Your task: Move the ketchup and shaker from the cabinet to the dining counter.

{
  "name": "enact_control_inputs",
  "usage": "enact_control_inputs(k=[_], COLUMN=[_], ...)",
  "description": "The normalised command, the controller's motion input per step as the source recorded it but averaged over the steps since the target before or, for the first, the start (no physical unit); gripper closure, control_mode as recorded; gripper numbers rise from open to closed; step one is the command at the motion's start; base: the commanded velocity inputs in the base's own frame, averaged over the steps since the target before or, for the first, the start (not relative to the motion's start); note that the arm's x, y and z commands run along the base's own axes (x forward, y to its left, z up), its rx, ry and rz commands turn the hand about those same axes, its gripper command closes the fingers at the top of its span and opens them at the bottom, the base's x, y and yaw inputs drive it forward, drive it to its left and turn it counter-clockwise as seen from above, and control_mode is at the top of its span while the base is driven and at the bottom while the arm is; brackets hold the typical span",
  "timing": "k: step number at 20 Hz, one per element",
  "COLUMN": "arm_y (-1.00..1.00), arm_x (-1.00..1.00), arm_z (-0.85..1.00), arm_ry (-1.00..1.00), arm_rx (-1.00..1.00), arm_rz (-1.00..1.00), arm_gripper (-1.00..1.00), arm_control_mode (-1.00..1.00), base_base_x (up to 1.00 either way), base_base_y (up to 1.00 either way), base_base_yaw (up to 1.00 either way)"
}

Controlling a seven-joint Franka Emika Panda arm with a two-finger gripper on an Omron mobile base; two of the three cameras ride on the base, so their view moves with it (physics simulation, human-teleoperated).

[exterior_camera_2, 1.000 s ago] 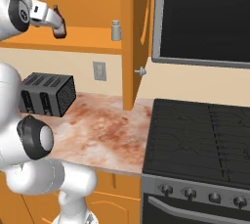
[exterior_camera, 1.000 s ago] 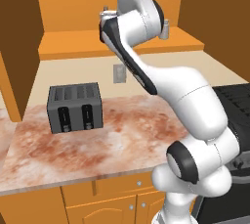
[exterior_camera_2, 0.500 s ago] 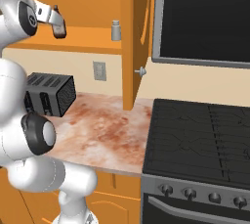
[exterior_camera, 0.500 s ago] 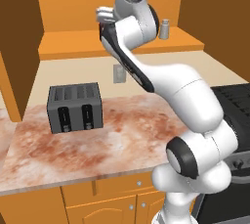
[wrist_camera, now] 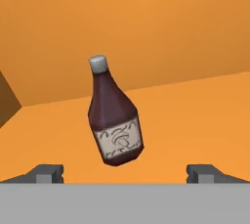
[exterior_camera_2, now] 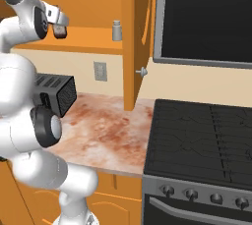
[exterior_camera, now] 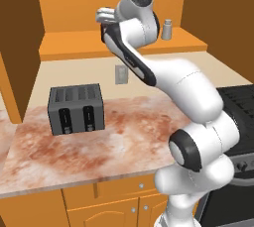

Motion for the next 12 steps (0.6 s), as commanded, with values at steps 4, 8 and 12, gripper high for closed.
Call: enact_control_inputs(k=[4, 8, 12], arm_y=[0.01, 0.06, 0.09], arm_x=[0.34, 0.36, 0.4], arm_z=[0.04, 0.0, 0.0], arm_ry=[0.0, 0.0, 0.0], arm_rx=[0.0, 0.0, 0.0], arm_rz=[0.1, 0.09, 0.09], arm_gripper=[-1.0, -1.0, -1.0], arm_control_mode=[-1.0, -1.0, -1.0], base_base_x=[0.0, 0.0, 0.0], base_base_y=[0.0, 0.0, 0.0], base_base_yaw=[0.0, 0.0, 0.0])
